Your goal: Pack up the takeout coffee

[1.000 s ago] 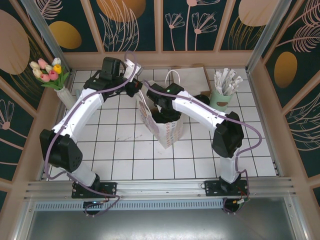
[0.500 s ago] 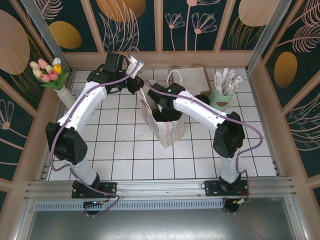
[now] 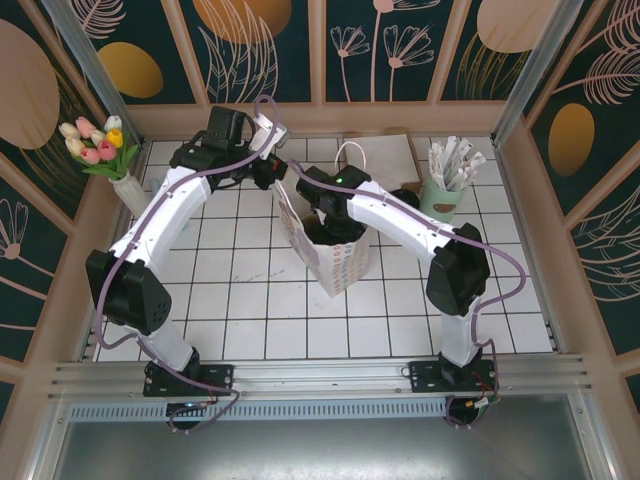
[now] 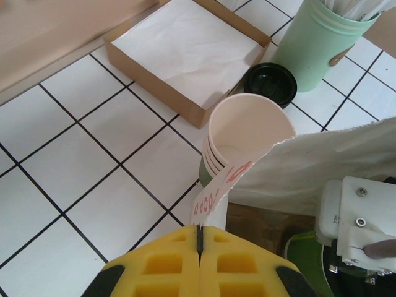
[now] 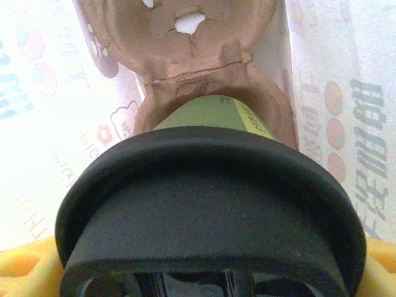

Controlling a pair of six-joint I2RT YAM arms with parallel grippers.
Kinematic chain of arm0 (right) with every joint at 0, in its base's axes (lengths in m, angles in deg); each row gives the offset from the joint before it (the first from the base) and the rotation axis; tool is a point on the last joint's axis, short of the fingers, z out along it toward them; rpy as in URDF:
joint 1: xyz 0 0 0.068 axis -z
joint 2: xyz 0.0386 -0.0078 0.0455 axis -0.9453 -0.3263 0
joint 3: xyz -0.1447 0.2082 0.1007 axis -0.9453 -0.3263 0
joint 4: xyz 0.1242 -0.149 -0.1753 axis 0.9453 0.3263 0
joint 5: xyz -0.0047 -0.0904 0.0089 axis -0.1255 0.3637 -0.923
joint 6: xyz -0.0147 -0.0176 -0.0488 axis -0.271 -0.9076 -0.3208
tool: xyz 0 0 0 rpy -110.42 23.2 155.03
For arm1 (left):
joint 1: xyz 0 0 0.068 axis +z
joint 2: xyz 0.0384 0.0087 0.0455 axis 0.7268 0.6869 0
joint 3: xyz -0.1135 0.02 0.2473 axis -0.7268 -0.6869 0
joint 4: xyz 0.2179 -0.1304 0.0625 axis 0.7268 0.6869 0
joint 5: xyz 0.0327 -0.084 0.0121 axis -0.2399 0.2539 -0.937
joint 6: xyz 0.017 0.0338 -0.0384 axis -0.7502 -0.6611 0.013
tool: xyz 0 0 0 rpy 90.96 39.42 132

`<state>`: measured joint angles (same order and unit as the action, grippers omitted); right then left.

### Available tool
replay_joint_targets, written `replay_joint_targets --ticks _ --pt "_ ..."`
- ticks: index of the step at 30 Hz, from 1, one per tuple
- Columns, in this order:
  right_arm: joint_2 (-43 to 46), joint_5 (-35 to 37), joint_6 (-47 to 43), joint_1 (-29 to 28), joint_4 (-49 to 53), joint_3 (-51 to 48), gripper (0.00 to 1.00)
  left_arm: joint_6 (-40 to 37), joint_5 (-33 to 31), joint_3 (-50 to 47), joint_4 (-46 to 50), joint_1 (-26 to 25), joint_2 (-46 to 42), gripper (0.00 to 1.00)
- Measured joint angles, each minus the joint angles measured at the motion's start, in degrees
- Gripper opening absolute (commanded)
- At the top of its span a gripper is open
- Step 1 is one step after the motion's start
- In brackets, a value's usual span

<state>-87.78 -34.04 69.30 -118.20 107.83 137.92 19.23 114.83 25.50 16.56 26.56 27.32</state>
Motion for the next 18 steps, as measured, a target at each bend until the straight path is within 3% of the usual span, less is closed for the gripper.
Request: replay_joint_targets --ticks 18 --pt "-0.3 0.0 0.0 0.9 0.4 0.7 0.71 -1.0 1.1 0.1 0.5 0.0 0.0 0.0"
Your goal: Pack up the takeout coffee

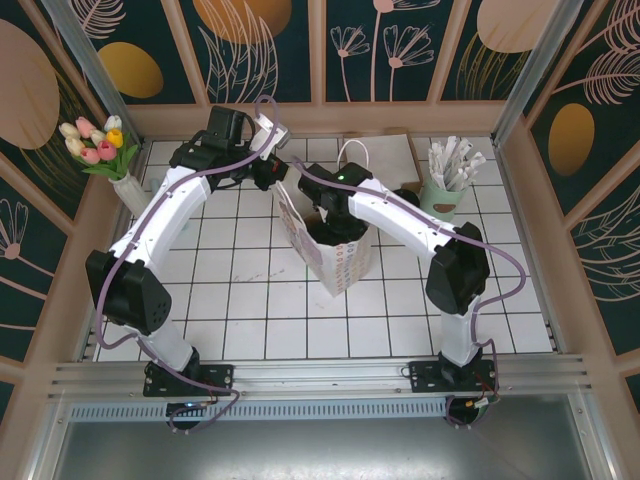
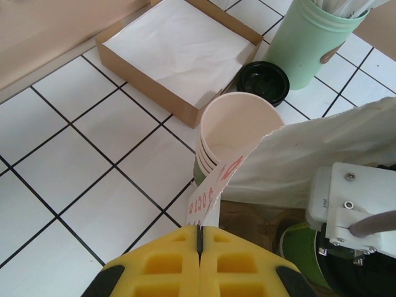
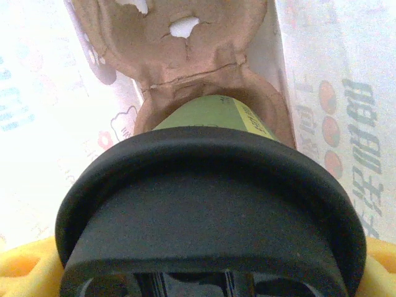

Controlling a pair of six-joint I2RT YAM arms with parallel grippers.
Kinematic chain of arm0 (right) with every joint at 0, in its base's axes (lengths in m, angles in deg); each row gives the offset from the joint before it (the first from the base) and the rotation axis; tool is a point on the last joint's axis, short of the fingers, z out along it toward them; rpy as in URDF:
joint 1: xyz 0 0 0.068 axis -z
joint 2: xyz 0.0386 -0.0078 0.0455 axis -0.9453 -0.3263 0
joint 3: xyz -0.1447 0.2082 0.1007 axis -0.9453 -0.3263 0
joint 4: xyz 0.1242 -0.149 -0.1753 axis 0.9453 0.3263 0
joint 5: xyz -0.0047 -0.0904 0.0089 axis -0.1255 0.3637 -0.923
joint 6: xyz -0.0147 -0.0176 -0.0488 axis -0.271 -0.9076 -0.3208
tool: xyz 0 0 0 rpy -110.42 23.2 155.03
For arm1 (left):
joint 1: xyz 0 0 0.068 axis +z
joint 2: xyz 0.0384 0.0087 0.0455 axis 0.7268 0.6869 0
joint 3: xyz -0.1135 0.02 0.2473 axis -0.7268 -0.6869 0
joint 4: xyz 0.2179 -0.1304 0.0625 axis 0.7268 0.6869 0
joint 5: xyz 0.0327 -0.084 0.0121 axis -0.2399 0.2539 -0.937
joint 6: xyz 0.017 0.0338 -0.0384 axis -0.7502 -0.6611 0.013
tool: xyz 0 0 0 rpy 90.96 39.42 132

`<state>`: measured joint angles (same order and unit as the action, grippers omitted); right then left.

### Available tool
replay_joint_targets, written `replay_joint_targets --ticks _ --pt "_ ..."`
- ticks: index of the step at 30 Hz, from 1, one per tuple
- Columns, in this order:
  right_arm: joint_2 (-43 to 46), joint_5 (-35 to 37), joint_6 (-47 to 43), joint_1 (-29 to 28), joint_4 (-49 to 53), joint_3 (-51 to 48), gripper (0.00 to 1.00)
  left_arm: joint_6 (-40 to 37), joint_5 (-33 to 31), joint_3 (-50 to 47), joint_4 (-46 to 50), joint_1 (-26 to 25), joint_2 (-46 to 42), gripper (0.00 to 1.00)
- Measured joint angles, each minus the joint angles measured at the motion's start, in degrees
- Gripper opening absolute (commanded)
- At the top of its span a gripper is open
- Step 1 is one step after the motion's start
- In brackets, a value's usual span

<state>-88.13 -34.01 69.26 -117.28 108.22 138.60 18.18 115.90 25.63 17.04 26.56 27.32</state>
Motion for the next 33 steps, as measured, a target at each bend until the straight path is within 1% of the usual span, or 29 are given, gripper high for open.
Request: replay_joint_targets --ticks 16,33 --pt "0.0 0.0 0.0 0.4 -3.5 -3.0 0.71 0.0 0.5 0.6 1.2 0.0 0.0 0.0" --pt "-0.1 -0.4 -0.1 0.6 -3.9 -3.6 0.71 -0.4 0.7 0.6 1.2 0.0 0.0 0.0"
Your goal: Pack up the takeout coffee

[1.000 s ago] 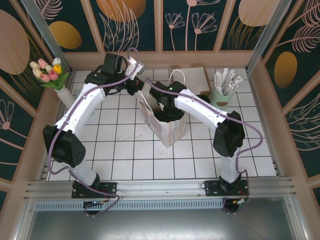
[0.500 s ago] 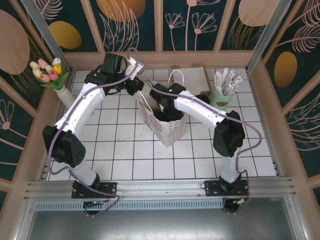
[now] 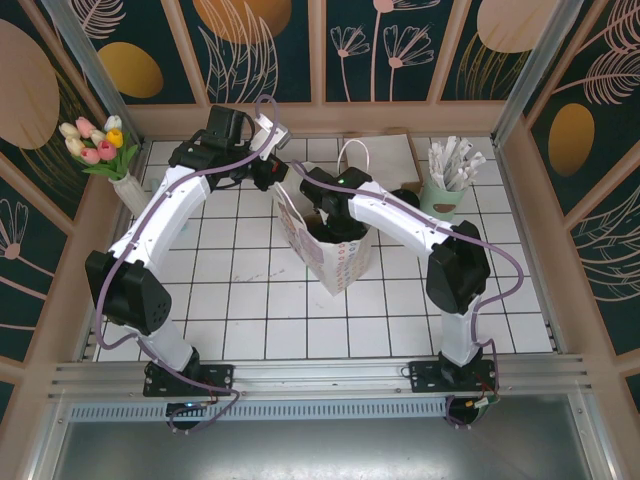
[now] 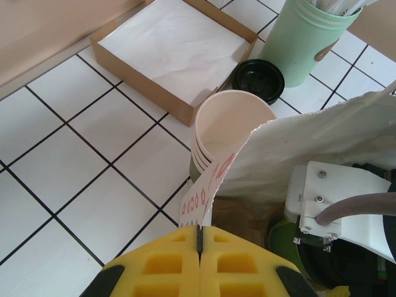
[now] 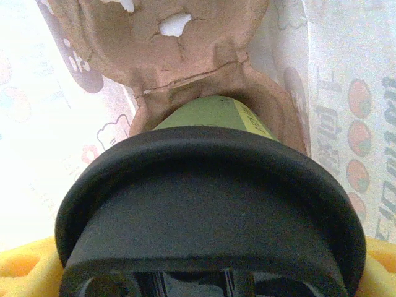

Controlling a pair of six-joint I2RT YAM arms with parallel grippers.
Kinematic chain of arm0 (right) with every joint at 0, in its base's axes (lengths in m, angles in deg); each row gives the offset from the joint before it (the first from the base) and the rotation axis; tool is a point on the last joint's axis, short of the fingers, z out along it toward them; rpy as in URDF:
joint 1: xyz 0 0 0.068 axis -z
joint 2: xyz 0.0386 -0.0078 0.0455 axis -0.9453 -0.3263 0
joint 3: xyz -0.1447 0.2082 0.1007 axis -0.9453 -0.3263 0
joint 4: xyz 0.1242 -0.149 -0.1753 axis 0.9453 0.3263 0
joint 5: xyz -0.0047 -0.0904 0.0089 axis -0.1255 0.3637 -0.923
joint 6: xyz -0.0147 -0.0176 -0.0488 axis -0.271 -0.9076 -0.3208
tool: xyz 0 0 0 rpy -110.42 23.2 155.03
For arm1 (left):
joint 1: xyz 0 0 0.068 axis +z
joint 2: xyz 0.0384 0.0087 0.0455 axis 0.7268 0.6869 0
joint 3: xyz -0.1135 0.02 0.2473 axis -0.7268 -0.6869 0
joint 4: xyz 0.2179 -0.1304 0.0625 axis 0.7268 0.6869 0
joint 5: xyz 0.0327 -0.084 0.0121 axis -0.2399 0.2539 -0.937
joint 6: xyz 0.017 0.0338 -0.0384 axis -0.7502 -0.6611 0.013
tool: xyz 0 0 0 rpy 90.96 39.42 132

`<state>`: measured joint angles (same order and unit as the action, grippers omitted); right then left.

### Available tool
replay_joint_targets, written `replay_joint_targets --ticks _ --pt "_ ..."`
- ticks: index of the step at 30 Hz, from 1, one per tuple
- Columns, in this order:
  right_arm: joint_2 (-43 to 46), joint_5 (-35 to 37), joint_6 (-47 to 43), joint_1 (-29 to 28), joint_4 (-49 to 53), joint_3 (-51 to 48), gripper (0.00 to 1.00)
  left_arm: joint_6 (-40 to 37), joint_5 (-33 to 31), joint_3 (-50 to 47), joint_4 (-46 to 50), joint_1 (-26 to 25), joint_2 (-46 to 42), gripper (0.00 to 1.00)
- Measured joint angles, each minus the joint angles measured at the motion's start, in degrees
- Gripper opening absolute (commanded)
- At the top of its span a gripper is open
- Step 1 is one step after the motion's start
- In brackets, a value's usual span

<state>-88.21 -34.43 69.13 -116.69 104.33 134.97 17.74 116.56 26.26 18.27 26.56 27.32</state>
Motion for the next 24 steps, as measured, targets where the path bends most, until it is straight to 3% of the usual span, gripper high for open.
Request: replay_joint_targets --ticks 24 --pt "-0.2 -0.3 0.2 0.7 0.0 -1.3 0.71 -0.1 0.0 0.0 0.0 0.0 0.0 0.0"
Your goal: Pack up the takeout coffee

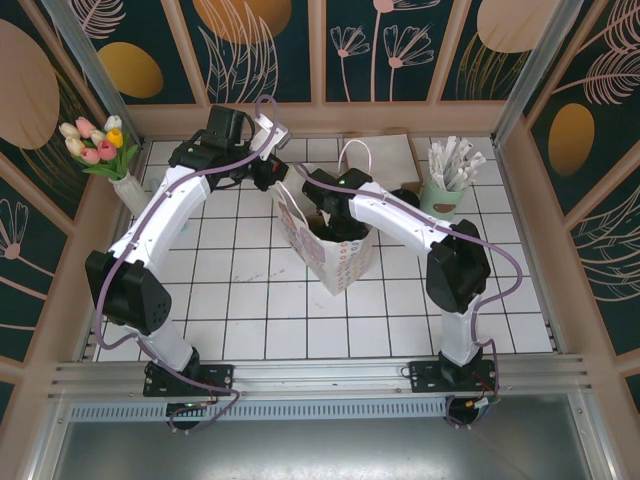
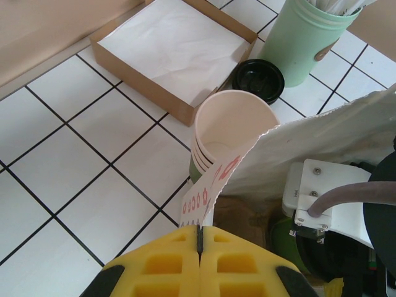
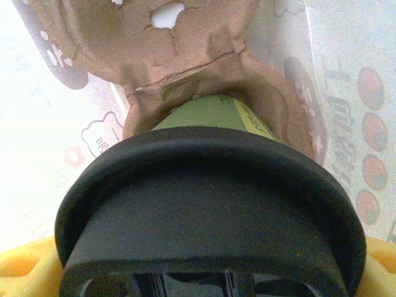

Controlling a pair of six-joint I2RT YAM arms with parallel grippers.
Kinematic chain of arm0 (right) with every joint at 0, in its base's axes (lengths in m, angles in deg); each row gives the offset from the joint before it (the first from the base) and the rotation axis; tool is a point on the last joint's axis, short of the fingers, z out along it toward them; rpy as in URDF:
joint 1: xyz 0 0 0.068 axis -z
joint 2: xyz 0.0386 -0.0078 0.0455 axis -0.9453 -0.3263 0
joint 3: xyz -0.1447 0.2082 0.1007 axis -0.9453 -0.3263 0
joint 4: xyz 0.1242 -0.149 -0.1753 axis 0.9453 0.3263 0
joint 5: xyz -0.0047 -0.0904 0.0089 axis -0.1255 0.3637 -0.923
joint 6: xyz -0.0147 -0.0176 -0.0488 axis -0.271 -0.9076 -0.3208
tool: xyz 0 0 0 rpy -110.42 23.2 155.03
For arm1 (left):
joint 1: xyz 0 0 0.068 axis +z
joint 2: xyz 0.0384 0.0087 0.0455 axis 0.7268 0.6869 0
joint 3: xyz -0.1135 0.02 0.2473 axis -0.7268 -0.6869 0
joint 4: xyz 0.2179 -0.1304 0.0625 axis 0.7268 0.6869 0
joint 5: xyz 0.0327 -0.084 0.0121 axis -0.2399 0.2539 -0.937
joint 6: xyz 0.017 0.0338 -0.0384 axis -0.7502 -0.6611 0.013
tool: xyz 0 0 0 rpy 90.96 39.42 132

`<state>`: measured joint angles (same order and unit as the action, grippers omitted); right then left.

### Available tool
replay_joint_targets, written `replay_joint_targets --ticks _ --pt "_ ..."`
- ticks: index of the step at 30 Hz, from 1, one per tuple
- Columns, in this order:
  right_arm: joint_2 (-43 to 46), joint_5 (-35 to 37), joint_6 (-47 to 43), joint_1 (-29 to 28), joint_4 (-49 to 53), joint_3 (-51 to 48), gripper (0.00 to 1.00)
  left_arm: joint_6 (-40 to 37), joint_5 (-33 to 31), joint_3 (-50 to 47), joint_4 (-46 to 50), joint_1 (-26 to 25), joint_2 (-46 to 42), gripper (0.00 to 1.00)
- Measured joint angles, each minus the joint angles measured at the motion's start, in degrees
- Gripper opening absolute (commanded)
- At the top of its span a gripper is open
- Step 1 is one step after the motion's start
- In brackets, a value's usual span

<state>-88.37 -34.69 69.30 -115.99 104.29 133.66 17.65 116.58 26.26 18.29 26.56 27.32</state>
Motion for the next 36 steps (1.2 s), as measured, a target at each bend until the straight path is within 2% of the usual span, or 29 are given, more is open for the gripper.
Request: replay_joint_targets --ticks 18,36 --pt "-0.6 -0.2 0.0 0.0 3.1 2.6 0.7 -0.4 0.0 0.0 0.4 0.0 0.0 0.0" --pt "0.0 -0.6 0.0 0.7 -3.5 -3.7 0.68 -0.4 0.0 0.0 0.4 0.0 0.0 0.0"
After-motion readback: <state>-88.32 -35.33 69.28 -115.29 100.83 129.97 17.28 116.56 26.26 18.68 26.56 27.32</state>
